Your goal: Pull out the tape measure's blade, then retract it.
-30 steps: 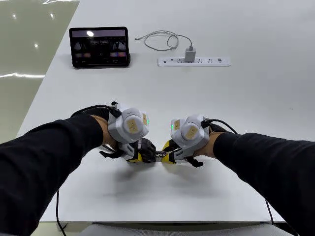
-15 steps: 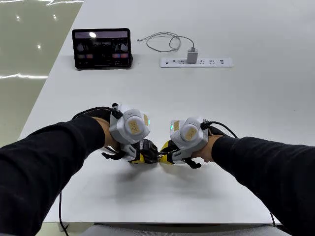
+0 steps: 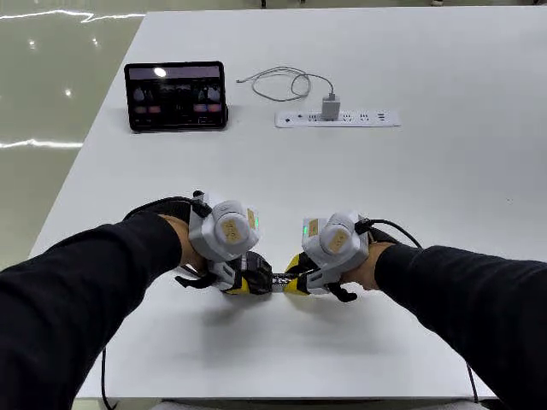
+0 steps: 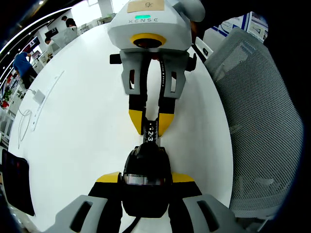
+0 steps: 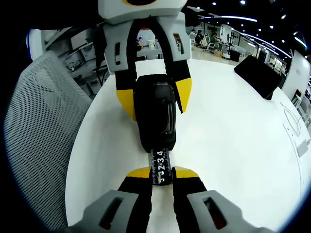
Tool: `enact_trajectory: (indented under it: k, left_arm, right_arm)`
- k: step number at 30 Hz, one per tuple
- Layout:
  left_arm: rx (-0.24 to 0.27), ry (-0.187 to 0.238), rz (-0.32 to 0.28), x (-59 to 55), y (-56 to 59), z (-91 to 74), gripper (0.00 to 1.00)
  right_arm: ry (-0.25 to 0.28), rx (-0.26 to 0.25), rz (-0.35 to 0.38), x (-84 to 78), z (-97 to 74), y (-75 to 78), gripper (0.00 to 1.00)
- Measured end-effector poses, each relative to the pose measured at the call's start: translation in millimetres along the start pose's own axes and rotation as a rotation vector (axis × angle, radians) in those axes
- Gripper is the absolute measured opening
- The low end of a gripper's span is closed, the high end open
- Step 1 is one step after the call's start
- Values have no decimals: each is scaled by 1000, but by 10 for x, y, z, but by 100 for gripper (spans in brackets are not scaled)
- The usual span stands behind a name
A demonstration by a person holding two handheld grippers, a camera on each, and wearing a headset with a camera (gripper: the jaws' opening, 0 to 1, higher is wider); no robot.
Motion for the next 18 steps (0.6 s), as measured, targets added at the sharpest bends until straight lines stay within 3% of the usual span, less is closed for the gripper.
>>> enact_trajectory:
  k: [18]
  left_arm:
    - [-1,-3,-6,5,-1,1,32]
  right_arm:
    - [-26,-14,6,-120,-124,38,11]
Point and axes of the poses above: the centre of the closed fingertips' face, and the gripper's own axes: z roughly forward along the fingers, y roughly to its right, x roughly out of its top, the point moved 9 cm from there along -z, roughly backward along the fingers, and after that the axes turned 12 degrees about z, right-handed, at the moved point
